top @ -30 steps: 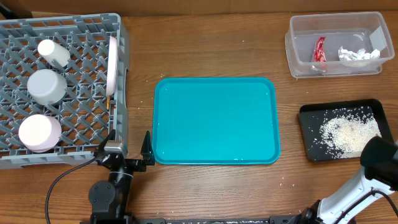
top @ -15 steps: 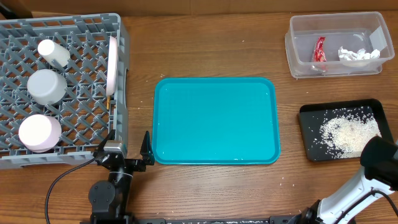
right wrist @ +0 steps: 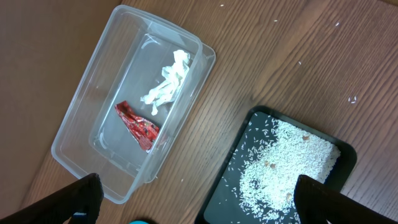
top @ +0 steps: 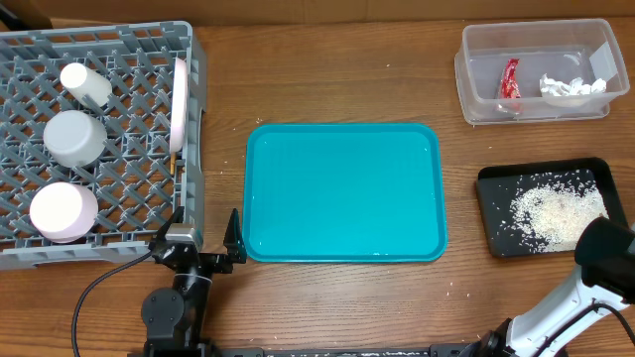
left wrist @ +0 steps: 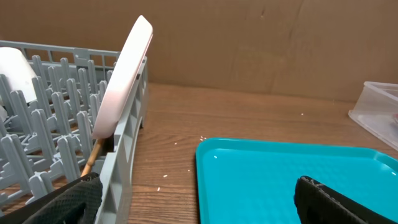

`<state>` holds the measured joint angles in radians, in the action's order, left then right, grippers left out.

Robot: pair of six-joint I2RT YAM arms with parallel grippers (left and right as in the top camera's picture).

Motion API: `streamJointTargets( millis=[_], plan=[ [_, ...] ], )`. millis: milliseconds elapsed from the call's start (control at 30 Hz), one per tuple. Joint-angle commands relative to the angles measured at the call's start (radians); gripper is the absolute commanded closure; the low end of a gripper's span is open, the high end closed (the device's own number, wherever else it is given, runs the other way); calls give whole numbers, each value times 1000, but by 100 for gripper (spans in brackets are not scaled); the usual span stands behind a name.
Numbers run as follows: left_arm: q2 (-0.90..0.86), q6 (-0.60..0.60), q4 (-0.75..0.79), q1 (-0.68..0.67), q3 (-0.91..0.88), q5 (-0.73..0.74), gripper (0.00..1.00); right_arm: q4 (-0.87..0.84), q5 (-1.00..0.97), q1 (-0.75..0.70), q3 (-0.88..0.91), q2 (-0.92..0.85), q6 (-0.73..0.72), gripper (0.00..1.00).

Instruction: Sort waste into correct bins and load items into the dishwasher

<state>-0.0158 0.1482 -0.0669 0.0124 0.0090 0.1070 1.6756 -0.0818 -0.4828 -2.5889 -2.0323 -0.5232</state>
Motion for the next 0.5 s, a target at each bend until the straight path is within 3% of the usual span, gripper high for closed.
streamJointTargets(
  millis=[0,233,467],
  plan=[
    [11,6,-4,-8,-4,-18,0,-5,-4,-2,-9,3,0,0],
    [11,6,-4,-8,-4,-18,0,-5,-3,25,-10,62,0,0],
    [11,6,-4,-8,-4,-18,0,-5,-4,115,-11,247,0,0]
  ],
)
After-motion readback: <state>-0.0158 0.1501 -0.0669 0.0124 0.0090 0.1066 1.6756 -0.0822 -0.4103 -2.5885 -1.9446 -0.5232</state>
